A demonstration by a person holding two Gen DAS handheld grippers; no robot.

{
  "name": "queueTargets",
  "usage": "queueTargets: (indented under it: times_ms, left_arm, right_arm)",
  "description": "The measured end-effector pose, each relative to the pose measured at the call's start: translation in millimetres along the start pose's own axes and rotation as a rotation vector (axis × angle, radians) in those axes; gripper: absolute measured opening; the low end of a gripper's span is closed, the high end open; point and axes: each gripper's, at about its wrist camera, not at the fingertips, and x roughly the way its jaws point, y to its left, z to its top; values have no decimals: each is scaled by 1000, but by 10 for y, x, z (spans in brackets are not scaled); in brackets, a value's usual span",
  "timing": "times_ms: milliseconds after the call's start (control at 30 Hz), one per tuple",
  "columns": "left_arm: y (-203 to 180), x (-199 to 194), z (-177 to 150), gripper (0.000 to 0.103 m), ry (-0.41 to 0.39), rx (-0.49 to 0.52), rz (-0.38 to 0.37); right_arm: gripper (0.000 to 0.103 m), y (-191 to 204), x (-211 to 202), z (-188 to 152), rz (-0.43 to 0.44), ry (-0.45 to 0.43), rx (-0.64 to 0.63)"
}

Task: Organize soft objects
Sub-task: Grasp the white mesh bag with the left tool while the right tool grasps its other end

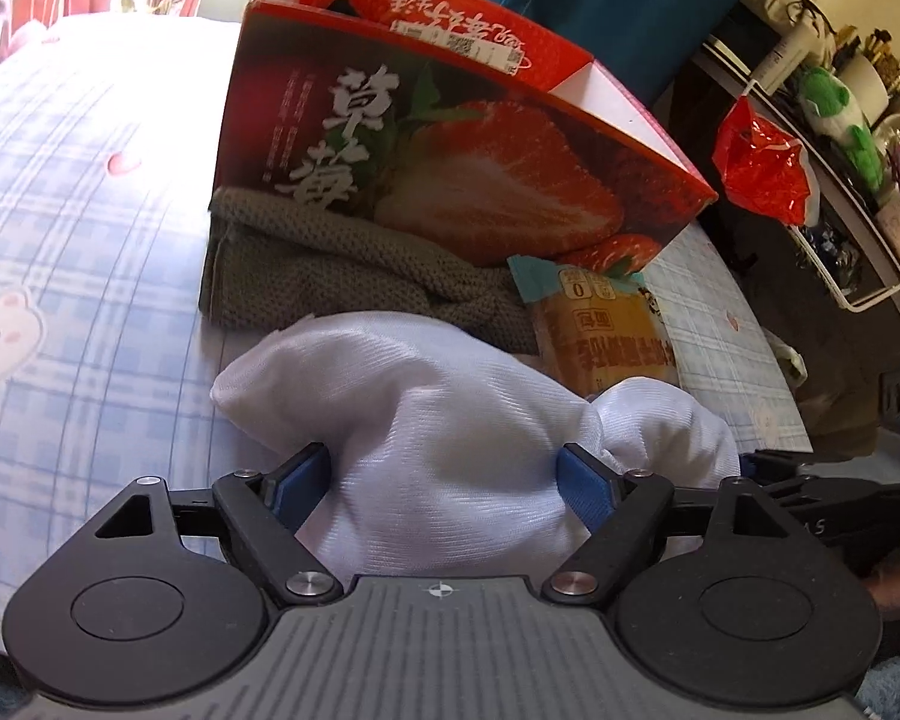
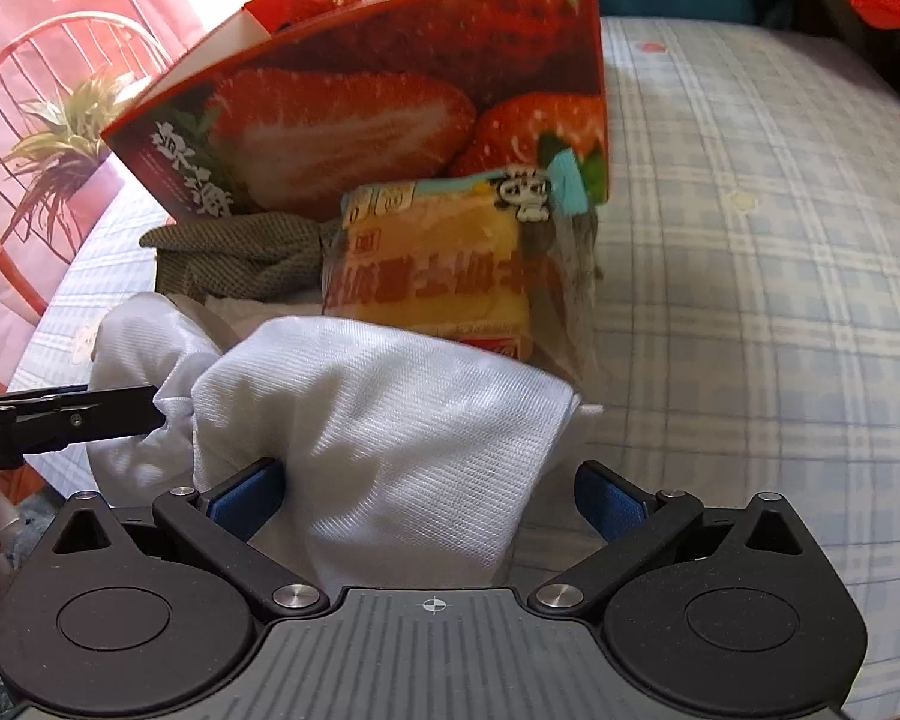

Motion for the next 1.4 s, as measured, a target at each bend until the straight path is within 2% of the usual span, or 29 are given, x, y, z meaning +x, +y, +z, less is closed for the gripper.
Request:
queueTargets:
  times_ms: [333, 567, 900, 1100, 1233, 1400]
  left_arm:
    - [-3, 29, -53, 86, -4, -13, 5]
    - [41, -2, -63, 84, -4, -22, -4]
    - [44, -35, -85, 75, 8, -21, -25]
    - [33, -51, -98, 70, 11, -2, -29]
    - [36, -56, -103, 66, 11, 2, -34]
    - [42, -83, -116, 61, 5, 7, -41]
  right_arm:
    - [103, 140, 84, -14, -43, -2, -97]
    - [103, 103, 77, -19, -30, -20, -84]
    - [103, 107, 51, -38, -32, -25, -94]
    - [101, 164, 14, -49, -39, 33, -118]
    - [74, 183, -76, -76, 0, 10, -119]
    - [59, 288, -207, -66, -2, -30, -166]
